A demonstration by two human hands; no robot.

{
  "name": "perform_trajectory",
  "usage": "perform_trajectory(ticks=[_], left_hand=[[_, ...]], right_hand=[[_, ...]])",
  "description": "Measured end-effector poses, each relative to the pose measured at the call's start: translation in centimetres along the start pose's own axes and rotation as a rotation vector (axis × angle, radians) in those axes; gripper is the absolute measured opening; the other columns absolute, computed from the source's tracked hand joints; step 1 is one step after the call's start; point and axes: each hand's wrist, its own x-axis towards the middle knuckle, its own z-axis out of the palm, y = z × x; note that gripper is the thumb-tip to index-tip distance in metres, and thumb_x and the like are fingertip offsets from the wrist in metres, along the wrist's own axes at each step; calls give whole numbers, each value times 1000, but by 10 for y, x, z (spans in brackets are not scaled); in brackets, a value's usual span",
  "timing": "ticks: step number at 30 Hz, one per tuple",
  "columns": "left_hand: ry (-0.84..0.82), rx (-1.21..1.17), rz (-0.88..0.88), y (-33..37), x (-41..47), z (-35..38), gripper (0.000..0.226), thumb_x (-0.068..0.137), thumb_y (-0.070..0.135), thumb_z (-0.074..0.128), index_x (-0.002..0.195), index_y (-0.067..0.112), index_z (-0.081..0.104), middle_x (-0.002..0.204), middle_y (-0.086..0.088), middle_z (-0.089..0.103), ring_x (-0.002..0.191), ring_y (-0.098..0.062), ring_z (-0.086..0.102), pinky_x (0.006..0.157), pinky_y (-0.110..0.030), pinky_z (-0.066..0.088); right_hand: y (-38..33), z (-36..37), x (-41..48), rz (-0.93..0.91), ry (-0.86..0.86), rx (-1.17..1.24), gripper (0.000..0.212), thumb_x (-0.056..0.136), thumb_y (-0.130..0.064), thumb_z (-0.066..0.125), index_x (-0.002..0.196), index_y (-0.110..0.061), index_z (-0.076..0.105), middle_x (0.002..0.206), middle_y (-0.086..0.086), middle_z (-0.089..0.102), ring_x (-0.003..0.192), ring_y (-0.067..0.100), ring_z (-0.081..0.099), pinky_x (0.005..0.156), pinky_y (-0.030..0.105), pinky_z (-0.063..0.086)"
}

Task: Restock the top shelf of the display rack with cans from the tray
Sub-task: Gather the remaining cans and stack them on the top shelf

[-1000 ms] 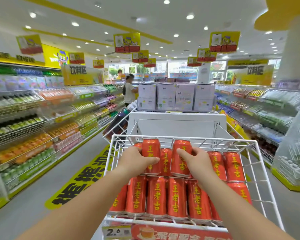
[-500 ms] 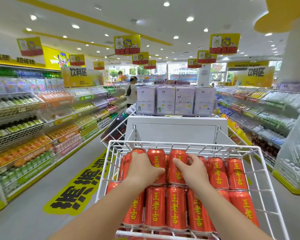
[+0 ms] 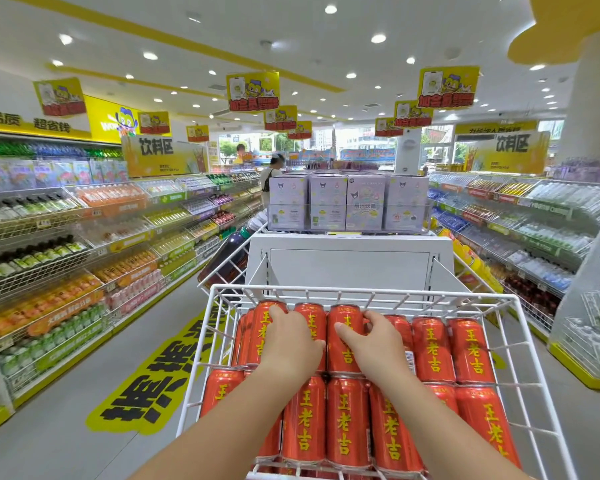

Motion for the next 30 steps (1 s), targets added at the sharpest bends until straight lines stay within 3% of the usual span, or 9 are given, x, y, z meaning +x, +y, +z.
perform_trajectory(ticks=[4, 8, 13, 16, 19, 23, 27, 30], left_hand=[[52, 134, 31, 3, -5, 0, 58, 95, 52, 60, 128, 5, 56, 130, -16, 50, 122, -32, 50, 106, -37, 39], [65, 167, 95, 6, -12, -1, 61, 99, 47, 57, 137, 1, 44, 130, -15, 53, 124, -30, 51, 104, -36, 41], [85, 130, 112, -2, -12, -3, 60, 89, 54, 67, 126, 9, 53, 131, -9, 43, 121, -29, 52, 98, -35, 47], [136, 220, 152, -7, -13, 0, 66, 91, 63, 58, 132, 12, 50, 133, -8, 43, 123, -27, 44, 99, -35, 46], [155, 157, 161, -15, -15, -1, 58, 96, 59, 47, 133, 15, 50, 131, -7, 46, 122, -27, 45, 100, -36, 44], [223, 62, 95, -35, -17, -12, 45, 92, 43, 52, 129, 17, 49, 125, -7, 48, 116, -29, 50, 97, -40, 46], [145, -25, -39, -56, -15, -13, 68, 90, 47, 65, 144, 16, 36, 134, -12, 42, 121, -35, 55, 97, -44, 50], [85, -125, -103, -59, -11, -12, 67, 85, 51, 69, 137, 19, 42, 129, -8, 49, 114, -32, 60, 91, -40, 52]], right_hand=[[3, 3, -3, -42, 39, -74, 71, 83, -50, 75, 139, -9, 58, 139, 9, 61, 131, 25, 54, 108, 37, 43], [2, 3, -5, -62, 49, -134, 73, 87, -50, 71, 144, -9, 52, 140, 10, 54, 132, 25, 49, 107, 33, 38], [1, 2, -4, -54, 30, -170, 70, 85, -55, 69, 137, -9, 57, 135, 10, 59, 125, 26, 54, 102, 37, 44], [-3, -2, -8, -60, 32, -160, 74, 85, -53, 71, 143, -12, 50, 140, 8, 57, 129, 25, 53, 105, 38, 45], [-4, -5, -9, -67, 0, -160, 74, 87, -55, 69, 145, -14, 48, 143, 8, 56, 131, 25, 52, 107, 40, 45], [-5, -8, -12, -79, -6, -216, 73, 91, -55, 61, 147, -12, 44, 146, 8, 52, 134, 25, 49, 108, 38, 40], [-1, -8, -14, -81, 0, -209, 67, 93, -48, 60, 148, -12, 45, 145, 7, 52, 132, 24, 50, 108, 38, 41], [3, -7, -13, -84, 4, -200, 66, 93, -48, 61, 146, -11, 47, 145, 9, 53, 133, 24, 50, 110, 40, 41]])
